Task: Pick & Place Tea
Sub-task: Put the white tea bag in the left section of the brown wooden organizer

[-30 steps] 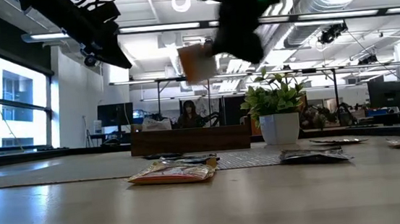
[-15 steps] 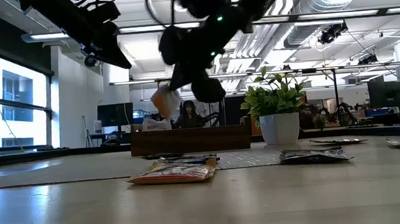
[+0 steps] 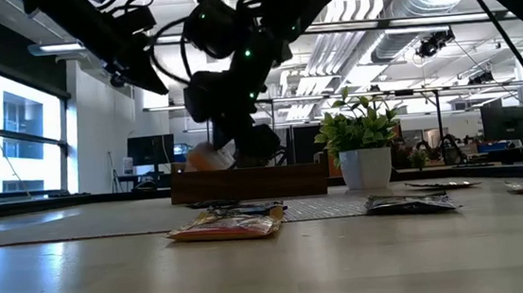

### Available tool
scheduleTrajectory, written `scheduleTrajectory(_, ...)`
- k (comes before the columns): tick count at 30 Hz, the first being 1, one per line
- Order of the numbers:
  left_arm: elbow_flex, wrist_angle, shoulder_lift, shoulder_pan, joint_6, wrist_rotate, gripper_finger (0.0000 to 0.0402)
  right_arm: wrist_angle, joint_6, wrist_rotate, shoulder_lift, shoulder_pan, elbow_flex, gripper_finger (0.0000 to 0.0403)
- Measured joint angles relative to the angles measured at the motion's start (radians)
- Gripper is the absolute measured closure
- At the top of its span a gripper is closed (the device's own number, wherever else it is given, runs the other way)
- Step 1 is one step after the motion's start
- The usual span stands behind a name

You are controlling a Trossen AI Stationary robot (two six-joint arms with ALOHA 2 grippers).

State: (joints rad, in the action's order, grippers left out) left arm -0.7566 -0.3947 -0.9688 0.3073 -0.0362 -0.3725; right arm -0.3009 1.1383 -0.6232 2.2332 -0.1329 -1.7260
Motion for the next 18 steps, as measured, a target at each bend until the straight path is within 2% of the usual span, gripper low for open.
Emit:
scheduleTrajectory(12,0.0,-0.028,0.0,0.0,0.015,-0.003,0.0291,0.058,-0.039,0.024,0.001,0.006,0.007,0.029)
scheduleTrajectory(18,0.0,-0.028,0.0,0.0,0.015,-0.003,0.0291,0.094,-0.039,-0.106,0.0,0.045,0.007,0.0264)
